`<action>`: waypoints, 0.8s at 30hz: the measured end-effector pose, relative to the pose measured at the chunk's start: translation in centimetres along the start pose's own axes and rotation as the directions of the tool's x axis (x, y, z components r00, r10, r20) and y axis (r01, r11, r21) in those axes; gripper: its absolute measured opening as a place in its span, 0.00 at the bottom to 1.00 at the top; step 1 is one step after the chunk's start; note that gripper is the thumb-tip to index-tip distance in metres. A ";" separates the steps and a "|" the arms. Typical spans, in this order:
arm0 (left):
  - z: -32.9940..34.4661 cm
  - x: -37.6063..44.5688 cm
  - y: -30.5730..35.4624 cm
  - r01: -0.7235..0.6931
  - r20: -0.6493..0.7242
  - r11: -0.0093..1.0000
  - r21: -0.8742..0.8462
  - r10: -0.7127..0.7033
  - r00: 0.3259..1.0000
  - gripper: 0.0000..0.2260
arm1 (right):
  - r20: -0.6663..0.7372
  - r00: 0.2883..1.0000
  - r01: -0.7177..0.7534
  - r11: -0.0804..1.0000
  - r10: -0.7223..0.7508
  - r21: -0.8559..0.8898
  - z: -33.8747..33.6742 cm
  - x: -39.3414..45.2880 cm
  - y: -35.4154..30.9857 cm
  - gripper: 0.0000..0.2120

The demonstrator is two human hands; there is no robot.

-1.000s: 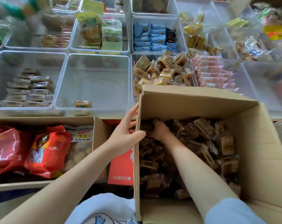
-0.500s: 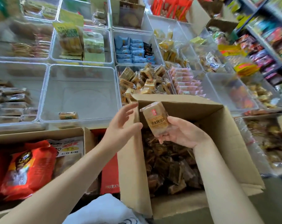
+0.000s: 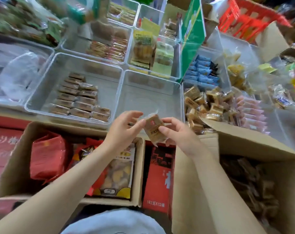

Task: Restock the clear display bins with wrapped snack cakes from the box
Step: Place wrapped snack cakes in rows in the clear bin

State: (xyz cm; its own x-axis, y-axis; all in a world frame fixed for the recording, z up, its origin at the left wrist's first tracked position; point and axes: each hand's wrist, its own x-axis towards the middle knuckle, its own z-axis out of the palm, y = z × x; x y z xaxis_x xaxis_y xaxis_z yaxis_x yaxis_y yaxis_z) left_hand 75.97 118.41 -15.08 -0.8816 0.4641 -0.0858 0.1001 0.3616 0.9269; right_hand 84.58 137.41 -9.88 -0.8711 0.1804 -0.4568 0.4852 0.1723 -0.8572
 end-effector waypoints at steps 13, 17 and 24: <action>-13.7 1.7 -17.1 0.047 0.013 0.629 0.776 -0.090 0.996 0.33 | -0.170 0.972 0.106 0.950 -0.161 -0.293 12.9 14.5 -3.7 0.13; -14.9 1.8 -18.0 -0.025 0.083 0.647 0.762 -0.060 0.995 0.33 | -0.084 0.917 0.179 0.590 -0.390 -0.787 16.9 20.2 -4.2 0.13; -15.0 1.5 -18.2 -0.055 0.118 0.679 0.732 -0.047 0.992 0.34 | 0.012 0.980 0.010 -0.011 -0.198 -1.000 21.8 26.6 -2.4 0.14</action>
State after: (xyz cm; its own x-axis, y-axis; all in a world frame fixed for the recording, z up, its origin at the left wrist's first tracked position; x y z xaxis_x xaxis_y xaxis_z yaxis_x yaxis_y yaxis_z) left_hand 65.86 100.39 -26.61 -0.8249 0.5387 -0.1714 0.4541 0.8120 0.3667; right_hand 58.53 120.70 -25.14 -0.9508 0.1307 -0.2808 0.0617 0.9683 0.2419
